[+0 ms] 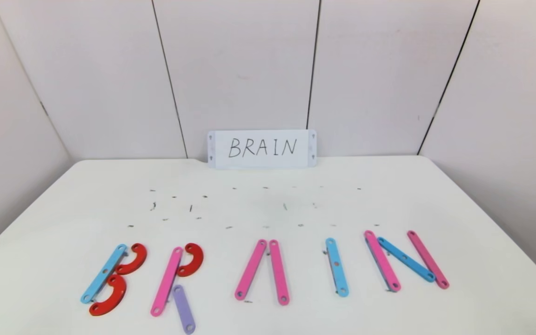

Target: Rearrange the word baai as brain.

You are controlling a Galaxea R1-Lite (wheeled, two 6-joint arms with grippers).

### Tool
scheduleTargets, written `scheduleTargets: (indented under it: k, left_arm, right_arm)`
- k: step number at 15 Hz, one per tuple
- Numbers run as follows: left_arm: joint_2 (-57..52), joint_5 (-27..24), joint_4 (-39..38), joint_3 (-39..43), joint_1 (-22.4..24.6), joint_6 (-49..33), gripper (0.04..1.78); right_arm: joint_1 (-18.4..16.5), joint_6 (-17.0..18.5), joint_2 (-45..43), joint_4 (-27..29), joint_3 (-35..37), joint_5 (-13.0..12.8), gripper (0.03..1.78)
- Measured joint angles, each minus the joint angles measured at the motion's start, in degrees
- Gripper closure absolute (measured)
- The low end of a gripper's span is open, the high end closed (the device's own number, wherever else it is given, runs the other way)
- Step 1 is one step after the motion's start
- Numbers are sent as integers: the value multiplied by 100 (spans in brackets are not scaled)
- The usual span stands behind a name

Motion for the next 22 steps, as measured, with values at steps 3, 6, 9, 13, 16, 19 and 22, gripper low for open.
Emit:
scheduleTargets:
  k: [3, 6, 9, 13, 16, 19, 22]
  left_arm:
    - [-478, 48, 319, -1, 477, 24, 9]
    - [-984, 20, 488, 154, 939, 217, 9]
    - [-1606, 11, 441, 569, 975, 541, 9]
    - [-2380, -68, -350, 1684, 886, 610, 9]
    - [-2727, -30, -1447, 2935, 858, 607, 9]
    - [-2883, 100, -2219, 4095, 853, 618, 9]
    - [-2926, 221, -2778, 4842, 851, 828, 9]
  right_arm:
    - [-274, -39, -639, 51, 216, 9, 7]
    - [-377, -196, -1279, 63, 527, 63, 7]
    - [-394, -879, -1920, -48, 1175, 160, 7]
    - [-396, -1254, -2227, -825, 2118, 149, 7]
    - [-396, -1223, -2274, -1419, 2845, 171, 7]
    - [-394, -1130, -2281, -1681, 3427, 245, 7]
    - [-391, -824, -2286, -1410, 3554, 267, 7]
